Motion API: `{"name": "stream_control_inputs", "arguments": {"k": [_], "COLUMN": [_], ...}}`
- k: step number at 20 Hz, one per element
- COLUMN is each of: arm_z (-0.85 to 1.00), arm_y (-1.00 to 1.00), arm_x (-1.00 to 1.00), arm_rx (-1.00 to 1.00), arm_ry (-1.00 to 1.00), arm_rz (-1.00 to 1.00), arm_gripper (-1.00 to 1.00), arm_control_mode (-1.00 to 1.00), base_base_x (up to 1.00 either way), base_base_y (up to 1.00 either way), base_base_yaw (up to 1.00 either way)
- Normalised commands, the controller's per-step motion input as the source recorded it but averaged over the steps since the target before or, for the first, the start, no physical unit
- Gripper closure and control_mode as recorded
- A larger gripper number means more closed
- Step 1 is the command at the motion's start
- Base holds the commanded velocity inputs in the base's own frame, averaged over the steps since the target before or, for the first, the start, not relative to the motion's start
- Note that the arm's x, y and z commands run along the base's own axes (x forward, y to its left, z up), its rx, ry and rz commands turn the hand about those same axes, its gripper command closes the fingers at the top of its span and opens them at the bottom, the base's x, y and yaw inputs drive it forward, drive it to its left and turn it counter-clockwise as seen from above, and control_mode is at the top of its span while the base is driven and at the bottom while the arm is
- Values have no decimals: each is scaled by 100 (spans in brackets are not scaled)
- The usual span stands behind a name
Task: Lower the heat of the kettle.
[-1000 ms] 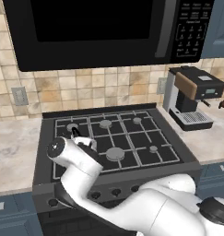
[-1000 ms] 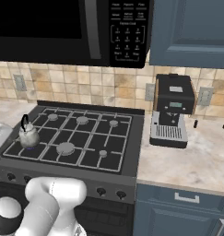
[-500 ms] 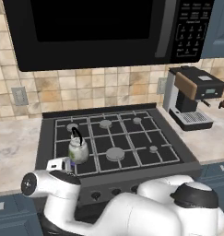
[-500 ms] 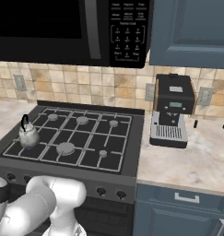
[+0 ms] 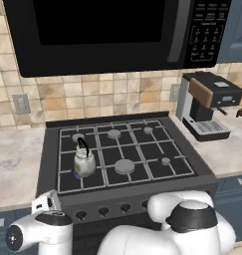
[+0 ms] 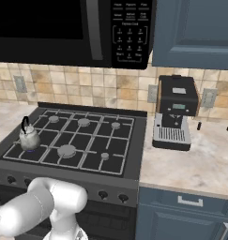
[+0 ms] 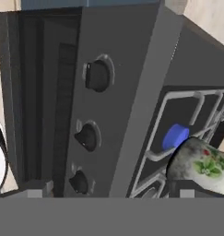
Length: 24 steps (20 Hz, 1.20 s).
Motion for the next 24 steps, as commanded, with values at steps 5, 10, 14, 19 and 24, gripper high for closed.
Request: {"name": "stream_control_inputs", "arguments": {"k": [5,10,14,19,24], "arm_z": [-34,-31,-31,-24,-14], "arm_y": [11,-2,-2,0,0], "arm_x": [-38,-9,6,19,12], "arm_rx": [-2,0,3,3,1], "arm_ry": [-21,-21,-16,-8,-2], "arm_rz": [11,9,16,14,5], "arm_gripper": [-100,-100,-100,-100,-100], "arm_control_mode": [-100,-100,-100,-100,-100], "base_base_x": [0,0,0,0,0], "base_base_y": [0,0,0,0,0], "base_base_yaw": [0,0,0,0,0]}}
